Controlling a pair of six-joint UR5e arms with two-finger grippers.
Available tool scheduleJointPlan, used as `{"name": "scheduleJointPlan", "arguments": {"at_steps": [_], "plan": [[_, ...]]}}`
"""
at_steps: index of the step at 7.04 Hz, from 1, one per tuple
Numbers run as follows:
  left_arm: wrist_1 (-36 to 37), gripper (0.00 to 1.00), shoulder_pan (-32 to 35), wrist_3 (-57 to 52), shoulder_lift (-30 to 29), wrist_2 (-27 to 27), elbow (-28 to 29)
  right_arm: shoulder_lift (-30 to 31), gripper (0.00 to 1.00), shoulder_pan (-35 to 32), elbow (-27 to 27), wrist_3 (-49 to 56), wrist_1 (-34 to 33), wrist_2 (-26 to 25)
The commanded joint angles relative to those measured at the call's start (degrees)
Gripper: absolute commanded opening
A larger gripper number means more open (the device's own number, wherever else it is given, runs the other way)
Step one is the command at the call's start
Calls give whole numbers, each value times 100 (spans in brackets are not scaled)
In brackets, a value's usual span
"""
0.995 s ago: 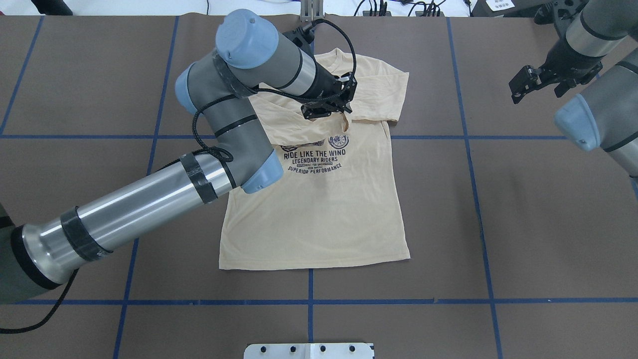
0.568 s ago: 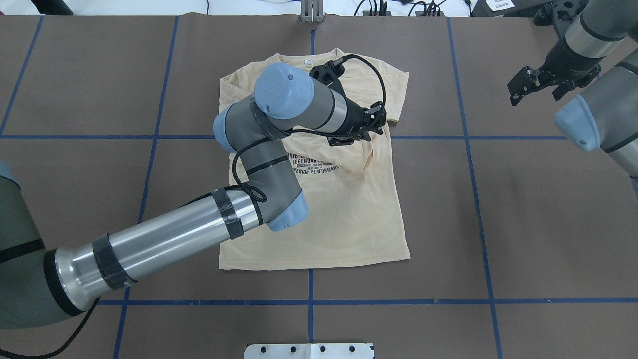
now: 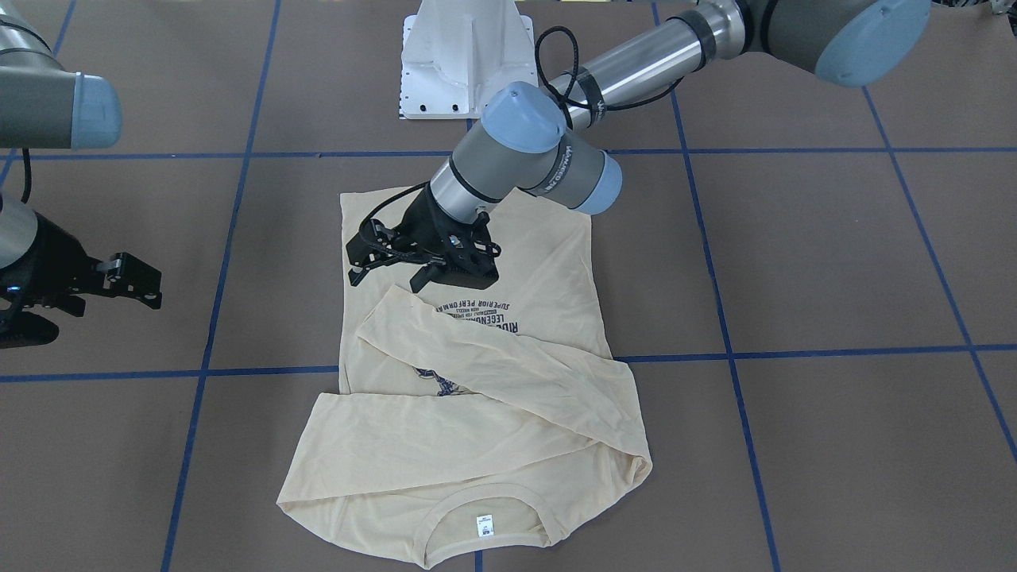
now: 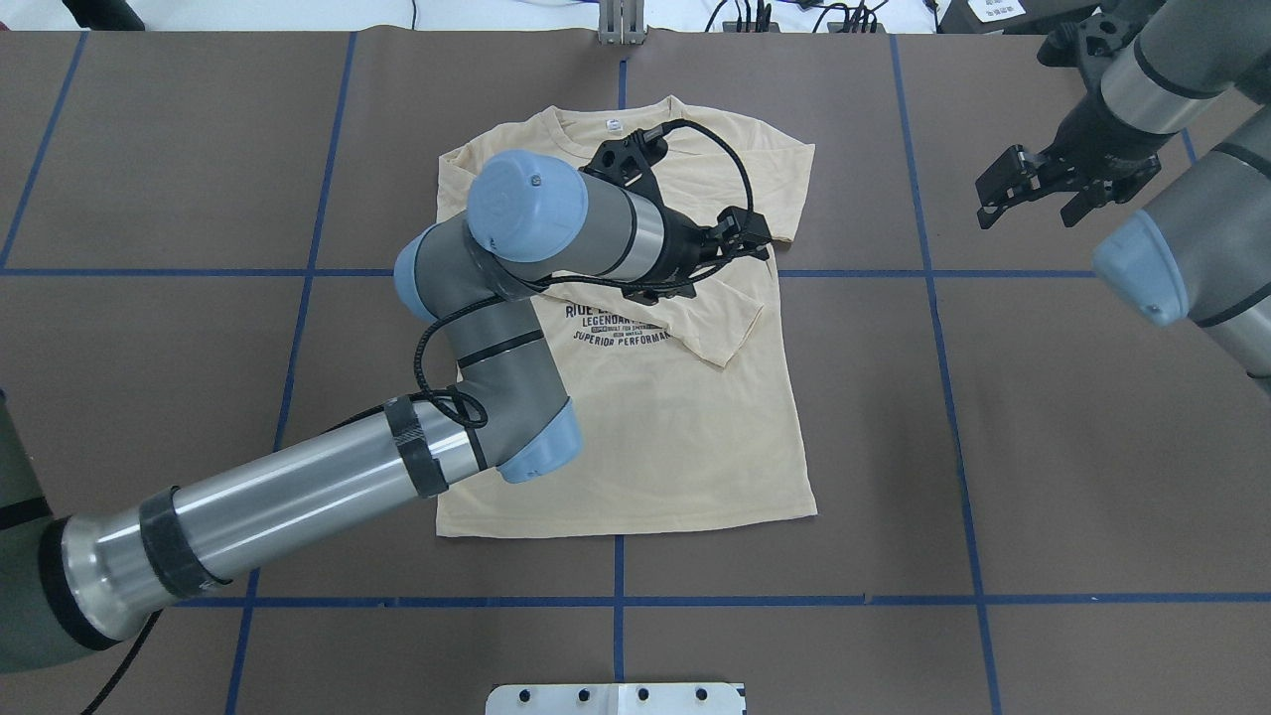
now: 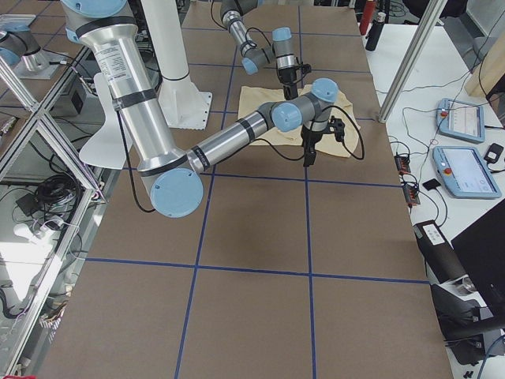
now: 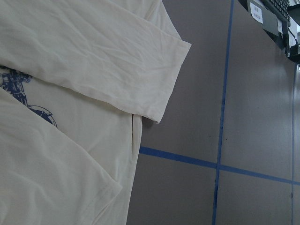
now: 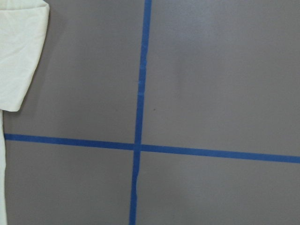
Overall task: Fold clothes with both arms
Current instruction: 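Open the left gripper on the folded sleeve while the right arm descends toward the hem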
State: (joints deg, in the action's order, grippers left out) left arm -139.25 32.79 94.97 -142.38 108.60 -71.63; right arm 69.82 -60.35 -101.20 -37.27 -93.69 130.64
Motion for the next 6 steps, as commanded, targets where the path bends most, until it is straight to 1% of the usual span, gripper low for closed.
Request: {"name": "scheduleJointPlan", "arguments": {"at_steps": [1, 2, 3, 4, 5, 6], "plan": [[1305, 100, 131, -205, 753, 196, -1557, 625, 100, 766, -662, -1224, 1005, -492], [2114, 100, 149, -529, 1043, 188, -2252, 716, 100, 1197, -673, -1752, 1385, -792], [2574, 100, 184, -785, 1324, 179, -2816, 717, 100, 1775, -726, -2209, 1424, -1247], [2709, 100, 210, -866, 1692, 179, -3265, 717, 100, 2390, -848, -2518, 1424, -1765], [2798, 100, 236, -927, 1922, 170, -3566, 682, 100, 2944, -936, -2913, 1424, -2136], [2955, 100, 245, -937, 1942, 161, -3690, 647, 99, 3411, -946, -3030, 1424, -2513]]}}
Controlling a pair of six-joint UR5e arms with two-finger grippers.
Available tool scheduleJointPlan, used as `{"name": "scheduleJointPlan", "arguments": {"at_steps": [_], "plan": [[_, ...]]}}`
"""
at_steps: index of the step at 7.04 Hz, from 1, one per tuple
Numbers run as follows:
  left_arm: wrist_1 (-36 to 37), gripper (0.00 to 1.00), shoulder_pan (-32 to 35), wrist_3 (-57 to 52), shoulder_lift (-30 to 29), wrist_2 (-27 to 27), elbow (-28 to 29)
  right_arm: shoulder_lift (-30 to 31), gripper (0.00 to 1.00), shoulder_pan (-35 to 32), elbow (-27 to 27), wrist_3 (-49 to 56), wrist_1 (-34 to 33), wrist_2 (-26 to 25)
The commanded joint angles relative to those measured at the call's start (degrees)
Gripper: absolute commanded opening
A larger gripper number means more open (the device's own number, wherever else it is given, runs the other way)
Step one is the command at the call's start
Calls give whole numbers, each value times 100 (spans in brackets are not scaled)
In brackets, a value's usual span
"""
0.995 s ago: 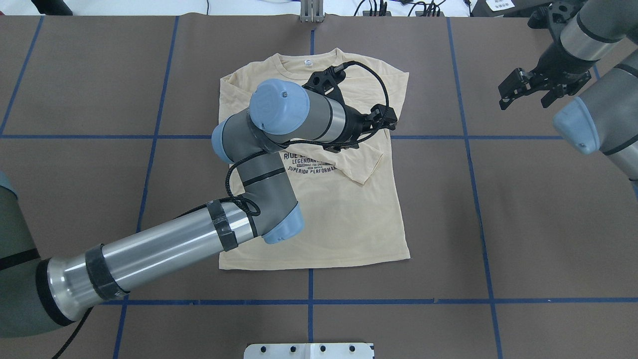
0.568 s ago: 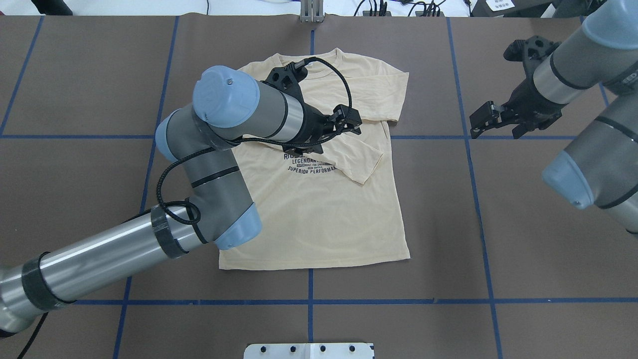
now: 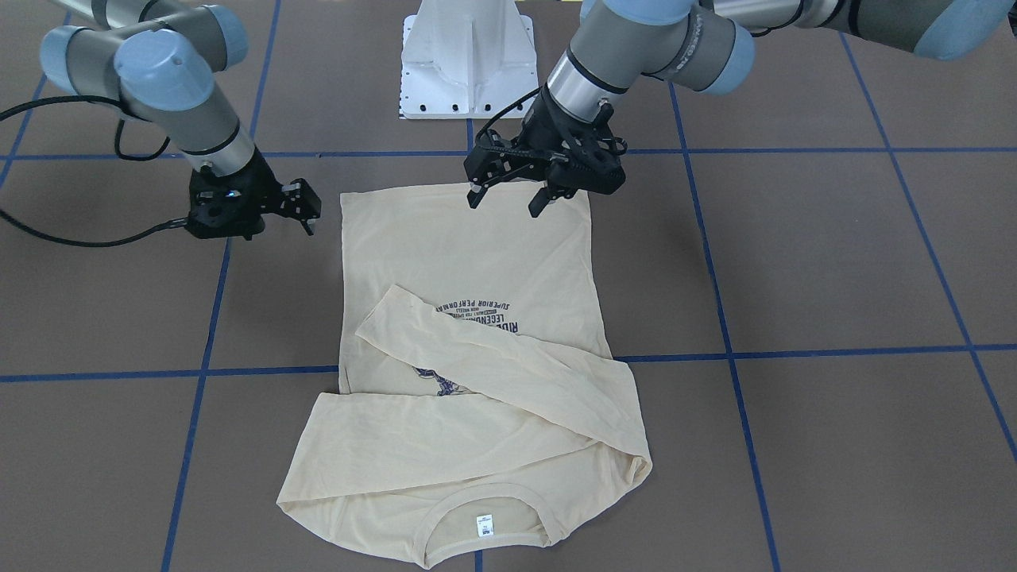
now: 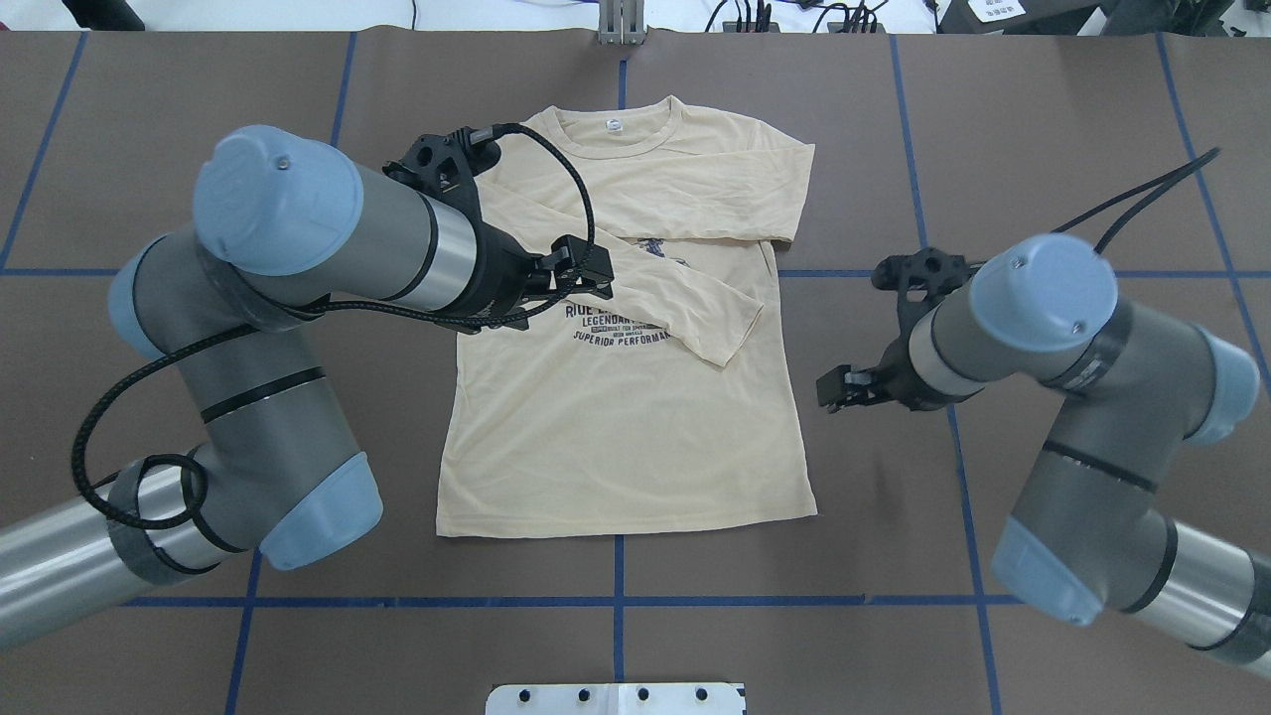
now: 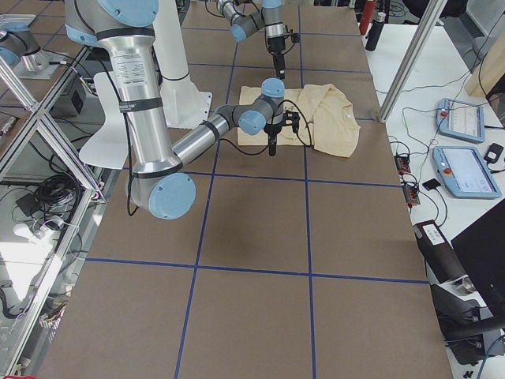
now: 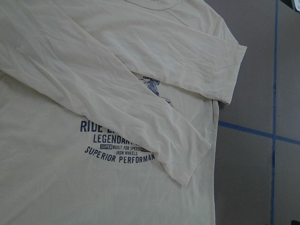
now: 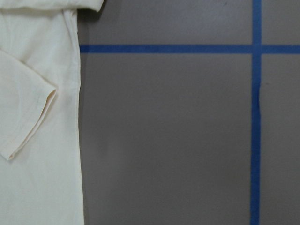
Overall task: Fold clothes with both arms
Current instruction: 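Move both grippers to the hem corners nearest the robot and grasp them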
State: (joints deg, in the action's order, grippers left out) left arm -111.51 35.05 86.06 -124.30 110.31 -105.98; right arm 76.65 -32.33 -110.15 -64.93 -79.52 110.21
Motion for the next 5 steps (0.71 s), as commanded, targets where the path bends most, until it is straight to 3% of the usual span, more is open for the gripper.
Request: {"name": "scheduleJointPlan", "arguments": {"at_steps": [1, 5], "plan": [[287, 100, 19, -46, 134, -18, -335, -71, 99, 823, -33, -266, -10, -509], [305, 100, 54, -54, 178, -18, -388, -527, 88, 1054, 398, -266, -238, -484]]}}
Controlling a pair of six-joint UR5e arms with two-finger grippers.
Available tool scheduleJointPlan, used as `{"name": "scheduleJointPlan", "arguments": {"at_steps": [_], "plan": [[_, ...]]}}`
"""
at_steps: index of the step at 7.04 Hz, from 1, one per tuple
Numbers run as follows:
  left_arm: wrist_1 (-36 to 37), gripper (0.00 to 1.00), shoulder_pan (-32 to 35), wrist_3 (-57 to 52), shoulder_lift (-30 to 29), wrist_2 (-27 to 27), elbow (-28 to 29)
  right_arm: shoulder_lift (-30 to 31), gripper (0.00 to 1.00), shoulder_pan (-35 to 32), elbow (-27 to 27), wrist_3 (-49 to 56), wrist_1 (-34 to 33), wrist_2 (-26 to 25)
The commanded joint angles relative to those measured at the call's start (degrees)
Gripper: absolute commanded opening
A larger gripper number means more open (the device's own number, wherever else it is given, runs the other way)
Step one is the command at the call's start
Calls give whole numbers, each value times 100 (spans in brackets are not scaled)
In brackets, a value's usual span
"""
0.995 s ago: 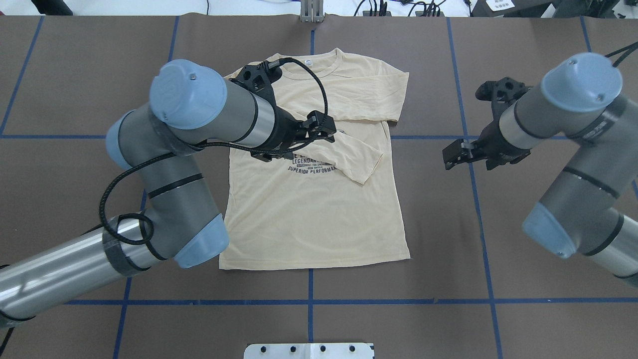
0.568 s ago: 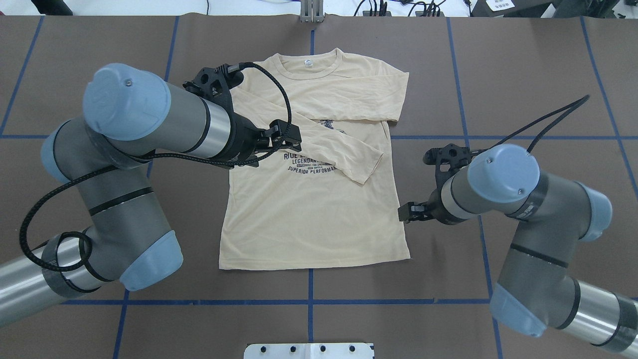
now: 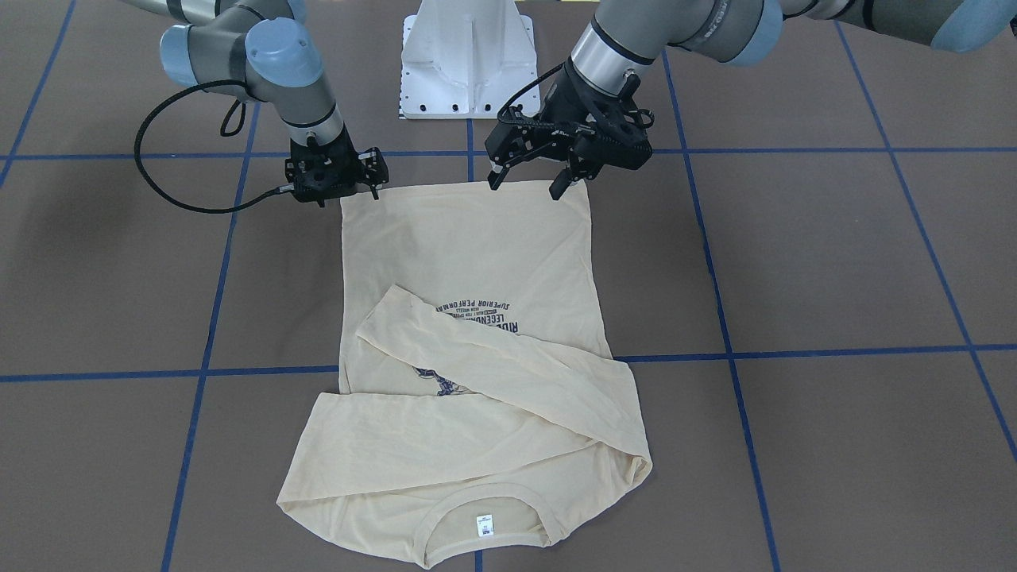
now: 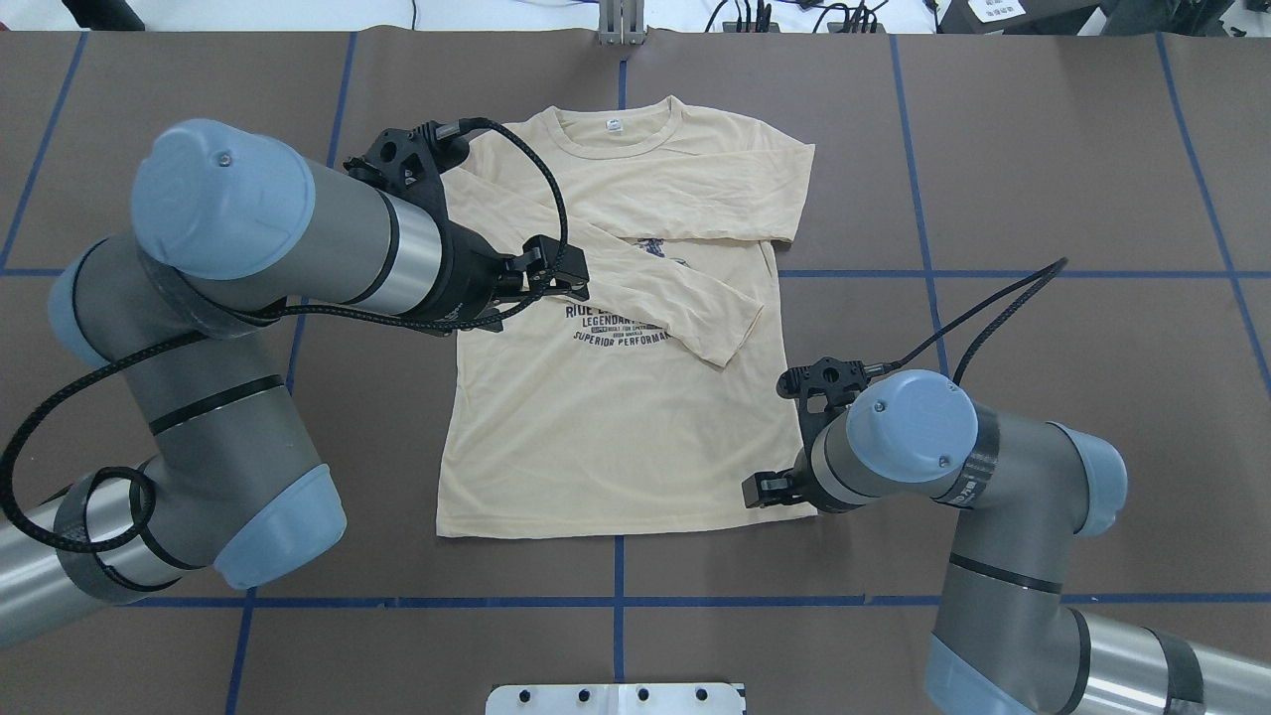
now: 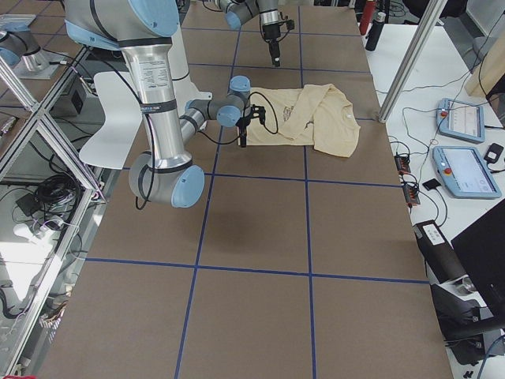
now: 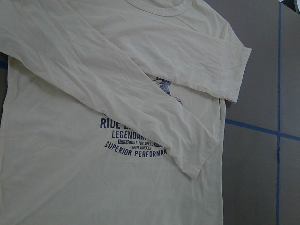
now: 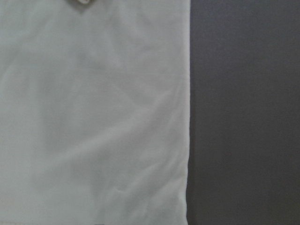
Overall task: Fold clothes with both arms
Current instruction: 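Move both grippers to the hem corners nearest the robot and grasp them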
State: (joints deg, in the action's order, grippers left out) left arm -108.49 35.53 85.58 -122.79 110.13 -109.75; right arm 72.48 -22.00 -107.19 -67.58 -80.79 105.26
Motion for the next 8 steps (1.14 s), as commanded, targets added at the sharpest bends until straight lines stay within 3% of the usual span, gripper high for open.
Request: {"name": "scheduleJointPlan", "arguments": {"at_steps": [1, 3, 4, 5, 6, 8], "plan": [[3, 99, 7, -15, 36, 0, -11, -129, 81, 12, 93, -1, -260, 12], [3, 99, 7, -16, 27, 0, -11, -120, 76, -14, 76, -1, -288, 47], [3, 99, 7, -16, 36, 0, -46, -129, 64, -14, 32, -1, -384, 47], [3, 99, 7, -16, 36, 9, -46, -129, 36, -23, 14, -1, -429, 82], [3, 99, 7, -16, 36, 9, -46, -129, 21, -23, 14, -1, -429, 83], [3, 99, 7, -16, 36, 9, -55, -129, 20, -32, -64, -1, -648, 100]]}}
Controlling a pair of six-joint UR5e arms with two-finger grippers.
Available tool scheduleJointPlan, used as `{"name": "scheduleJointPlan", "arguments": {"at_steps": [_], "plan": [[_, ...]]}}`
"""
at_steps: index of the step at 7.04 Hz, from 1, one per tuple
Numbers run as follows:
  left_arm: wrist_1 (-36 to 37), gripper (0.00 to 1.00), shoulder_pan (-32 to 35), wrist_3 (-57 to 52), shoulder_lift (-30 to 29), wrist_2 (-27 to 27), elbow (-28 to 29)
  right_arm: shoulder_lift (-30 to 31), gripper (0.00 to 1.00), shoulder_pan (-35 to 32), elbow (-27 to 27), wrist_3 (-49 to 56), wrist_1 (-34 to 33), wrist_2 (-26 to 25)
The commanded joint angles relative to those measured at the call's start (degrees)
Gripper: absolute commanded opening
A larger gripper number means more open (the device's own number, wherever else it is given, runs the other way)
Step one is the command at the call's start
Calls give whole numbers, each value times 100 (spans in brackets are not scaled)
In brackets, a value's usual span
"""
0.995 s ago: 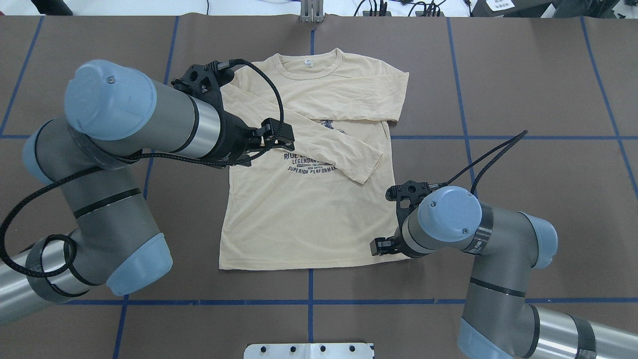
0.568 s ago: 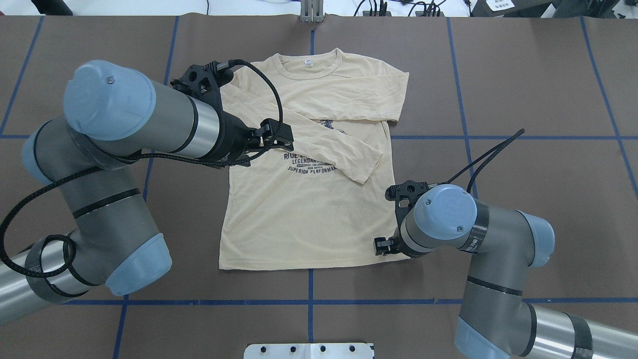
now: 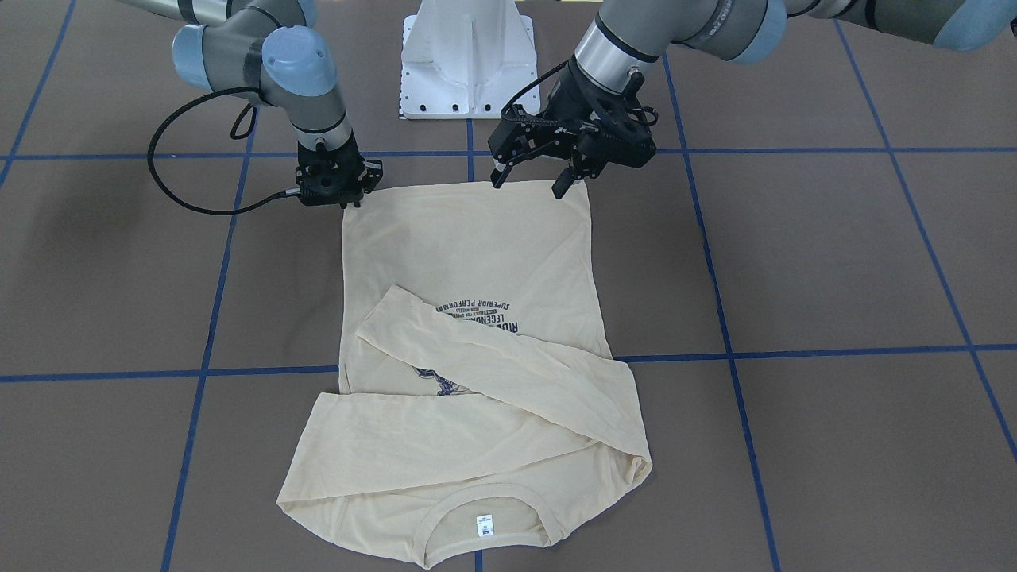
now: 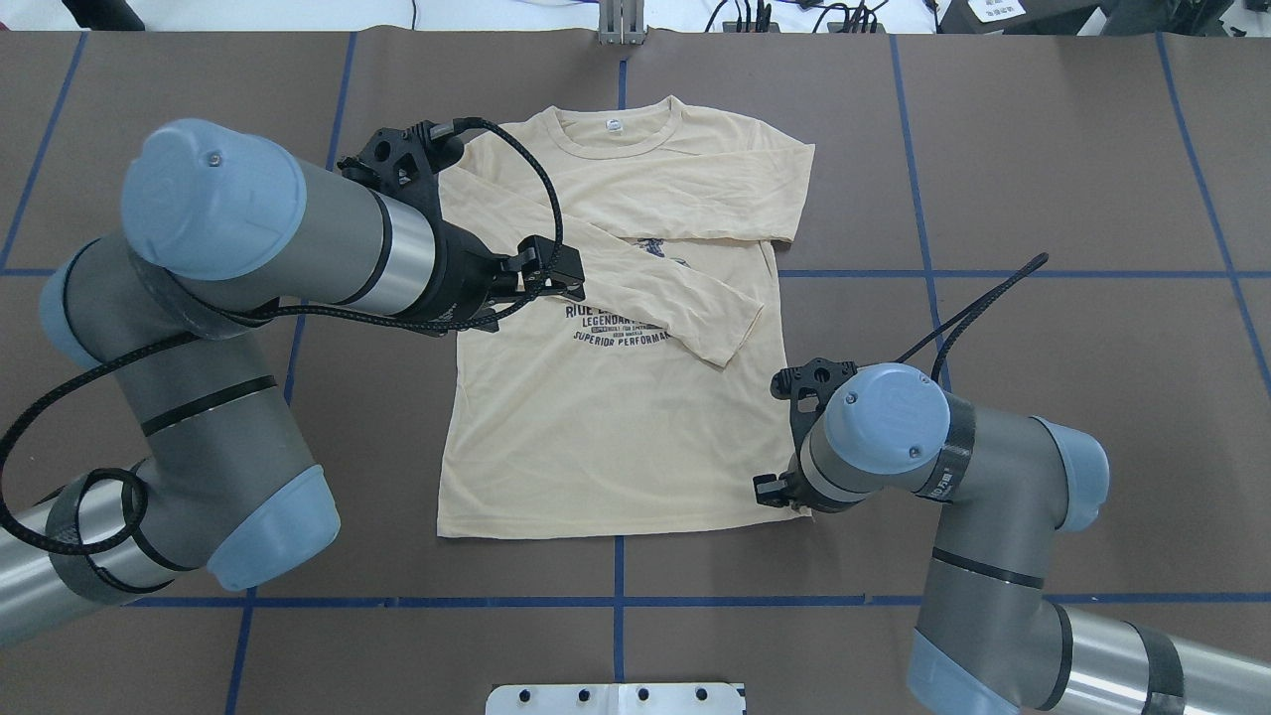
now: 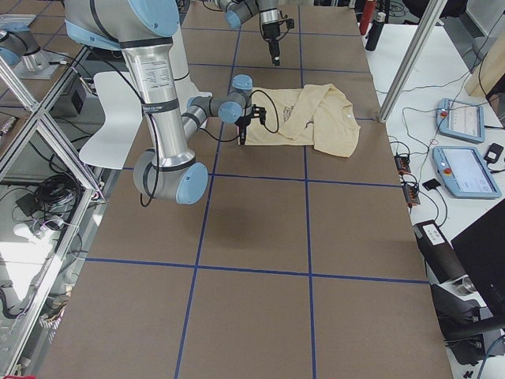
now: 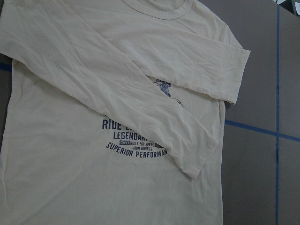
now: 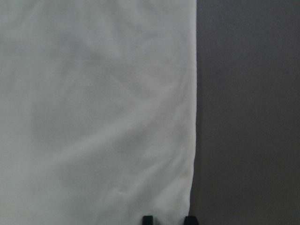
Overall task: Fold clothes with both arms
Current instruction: 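Move both grippers to the hem corners nearest the robot and grasp them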
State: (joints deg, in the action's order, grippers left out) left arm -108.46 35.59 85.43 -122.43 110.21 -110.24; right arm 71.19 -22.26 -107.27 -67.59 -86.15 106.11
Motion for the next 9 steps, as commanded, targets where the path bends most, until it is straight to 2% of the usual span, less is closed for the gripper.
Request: {"name": "scheduleJointPlan", "arguments": {"at_steps": [1, 2, 5, 6, 8, 9], "plan": [[0, 99, 0, 0, 9, 0, -7, 0, 13, -6, -66, 0, -112, 32], [0, 99, 0, 0, 9, 0, -7, 0, 0, -6, -144, 0, -112, 32], [9, 99, -105, 26, 385, -8, 64, -18, 0, -103, -444, -52, -103, 137], [157, 99, -323, 70, 604, -17, -6, -52, 0, -112, -461, -444, -77, 138], [1111, 98, -928, 210, 624, -410, -24, -88, 0, -103, -505, -817, -42, 172], [1516, 94, -1227, 220, 642, -682, -16, -88, 0, -103, -532, -817, -33, 181]]}}
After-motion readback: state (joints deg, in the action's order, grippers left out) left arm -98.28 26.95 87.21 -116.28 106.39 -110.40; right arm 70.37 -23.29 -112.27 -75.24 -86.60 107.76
